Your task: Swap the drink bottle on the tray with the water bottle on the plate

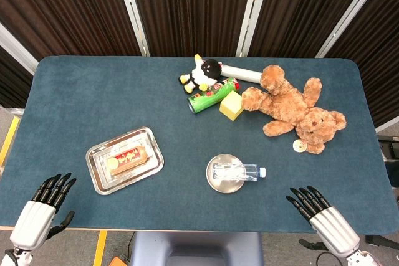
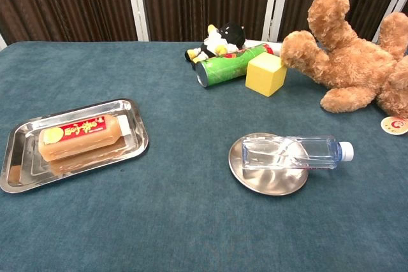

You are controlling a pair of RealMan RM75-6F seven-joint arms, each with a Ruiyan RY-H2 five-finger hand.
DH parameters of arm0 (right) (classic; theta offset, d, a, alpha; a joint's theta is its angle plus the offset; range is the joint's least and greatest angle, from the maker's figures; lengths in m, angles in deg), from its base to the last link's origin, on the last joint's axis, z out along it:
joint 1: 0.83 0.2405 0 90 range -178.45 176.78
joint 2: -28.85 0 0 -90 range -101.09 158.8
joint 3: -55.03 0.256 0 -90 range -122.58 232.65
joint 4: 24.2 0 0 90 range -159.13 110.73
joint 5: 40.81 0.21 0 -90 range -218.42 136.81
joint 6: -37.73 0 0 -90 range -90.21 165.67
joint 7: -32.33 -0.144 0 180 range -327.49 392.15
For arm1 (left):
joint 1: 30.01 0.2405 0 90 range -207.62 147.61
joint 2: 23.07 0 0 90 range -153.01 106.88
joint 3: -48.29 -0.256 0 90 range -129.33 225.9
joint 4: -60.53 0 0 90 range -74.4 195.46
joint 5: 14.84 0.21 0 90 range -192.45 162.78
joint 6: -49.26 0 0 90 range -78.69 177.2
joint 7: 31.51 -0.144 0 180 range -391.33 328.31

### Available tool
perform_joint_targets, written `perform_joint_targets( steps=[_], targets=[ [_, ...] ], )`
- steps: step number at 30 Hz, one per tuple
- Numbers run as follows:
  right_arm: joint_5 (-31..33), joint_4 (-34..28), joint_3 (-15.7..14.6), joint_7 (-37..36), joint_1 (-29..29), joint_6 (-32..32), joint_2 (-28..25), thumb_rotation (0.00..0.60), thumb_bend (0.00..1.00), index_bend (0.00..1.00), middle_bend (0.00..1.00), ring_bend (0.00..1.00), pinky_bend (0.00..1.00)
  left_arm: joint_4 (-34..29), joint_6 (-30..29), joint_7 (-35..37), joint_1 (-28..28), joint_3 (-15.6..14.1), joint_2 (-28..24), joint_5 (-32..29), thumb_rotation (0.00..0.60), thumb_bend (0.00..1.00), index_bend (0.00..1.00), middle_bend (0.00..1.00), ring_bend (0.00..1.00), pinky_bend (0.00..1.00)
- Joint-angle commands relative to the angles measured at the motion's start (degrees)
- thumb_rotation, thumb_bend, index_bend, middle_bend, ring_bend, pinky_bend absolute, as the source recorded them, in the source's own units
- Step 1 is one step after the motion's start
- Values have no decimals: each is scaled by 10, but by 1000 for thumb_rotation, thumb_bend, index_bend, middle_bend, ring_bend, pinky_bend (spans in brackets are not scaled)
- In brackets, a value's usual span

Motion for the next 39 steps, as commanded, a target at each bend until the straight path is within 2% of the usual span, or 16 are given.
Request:
perform_joint_targets(
  steps=[1, 10, 17, 23, 29, 39],
  targets=[
    [-1, 0, -1, 1, -2, 2, -1, 600, 228, 0, 0, 0, 0, 0, 1, 1, -1, -1, 0, 2, 600, 375, 0, 22, 0, 129],
    [1, 2, -2, 9, -5, 0, 2, 600, 228, 0, 0, 0, 0, 16, 20, 45, -30, 0, 34, 27, 600, 362, 0, 11, 0, 129],
    [-10, 4, 0, -7, -19, 47, -8, 600, 228, 0, 0, 0, 0, -10, 92, 37, -89, 36, 72, 9, 600, 352, 0, 0, 0, 119],
    [-8, 5, 4, -11, -30, 69, -10, 600, 227, 0, 0, 0, 0, -23, 169, 3, -136, 74, 112, -44, 600, 335, 0, 0, 0, 108],
    [-20, 9, 0, 2, -29, 57, -1, 600, 228, 0, 0, 0, 0, 20, 246, -27, -174, 106, 154, -121, 600, 331, 0, 0, 0, 82],
    [-4, -1, 5, 25, -26, 27, 4, 600, 228, 0, 0, 0, 0, 82, 311, -19, -213, 124, 187, -186, 600, 329, 0, 0, 0, 93]
  ],
)
